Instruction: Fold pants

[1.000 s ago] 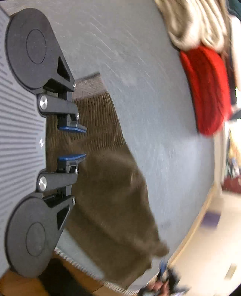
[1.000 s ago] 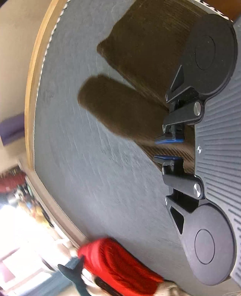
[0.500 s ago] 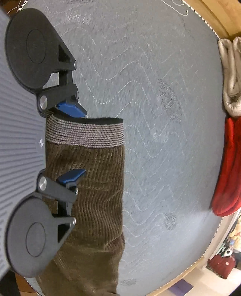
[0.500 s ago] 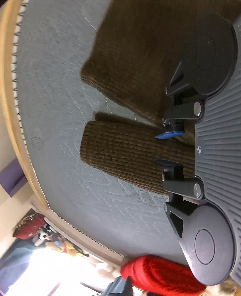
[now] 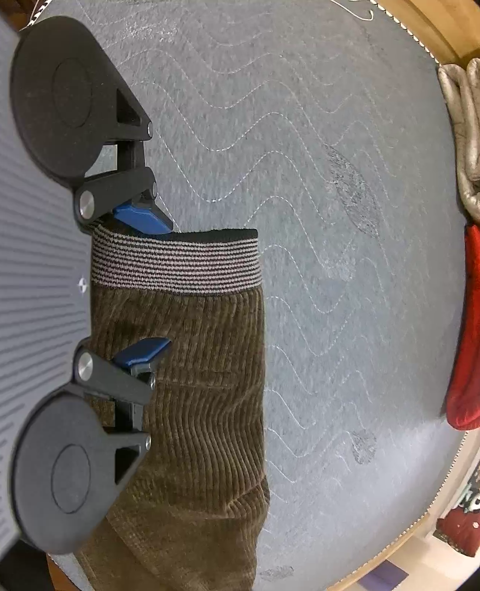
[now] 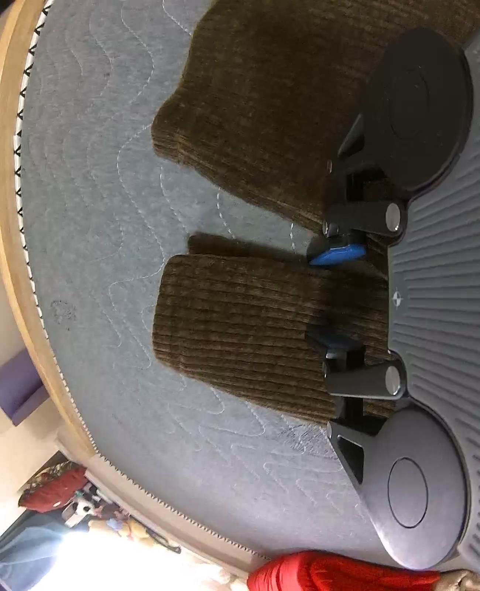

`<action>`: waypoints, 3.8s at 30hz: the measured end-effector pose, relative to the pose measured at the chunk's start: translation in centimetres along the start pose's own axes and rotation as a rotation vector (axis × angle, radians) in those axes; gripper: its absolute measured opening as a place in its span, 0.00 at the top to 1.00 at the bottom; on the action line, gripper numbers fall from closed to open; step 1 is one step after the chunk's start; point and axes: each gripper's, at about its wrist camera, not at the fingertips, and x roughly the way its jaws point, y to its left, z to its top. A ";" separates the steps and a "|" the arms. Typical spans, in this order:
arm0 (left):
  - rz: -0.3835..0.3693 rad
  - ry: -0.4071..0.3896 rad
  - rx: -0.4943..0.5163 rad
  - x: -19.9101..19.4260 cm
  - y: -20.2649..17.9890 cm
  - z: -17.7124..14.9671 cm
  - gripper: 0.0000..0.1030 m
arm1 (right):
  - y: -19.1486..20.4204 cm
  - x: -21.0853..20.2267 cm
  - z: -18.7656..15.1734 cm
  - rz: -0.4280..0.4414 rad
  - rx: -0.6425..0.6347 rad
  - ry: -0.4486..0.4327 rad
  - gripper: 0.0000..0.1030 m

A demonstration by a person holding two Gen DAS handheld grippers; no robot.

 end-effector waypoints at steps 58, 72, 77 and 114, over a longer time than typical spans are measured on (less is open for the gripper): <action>-0.031 -0.165 -0.144 -5.4 3.1 -3.2 0.79 | -12.1 -20.1 2.2 -0.102 -0.020 -0.348 0.90; 0.162 -0.307 0.129 -7.4 -0.6 -4.0 0.41 | -13.8 -18.7 1.3 -0.431 -0.054 -0.268 0.68; -0.179 -0.109 0.148 -3.9 -2.0 -4.2 0.40 | -10.1 -18.4 0.1 -0.116 -0.259 -0.272 0.65; 0.064 0.031 0.274 7.1 -5.2 4.5 0.98 | 3.6 -2.8 -2.2 -0.140 -0.264 -0.051 0.96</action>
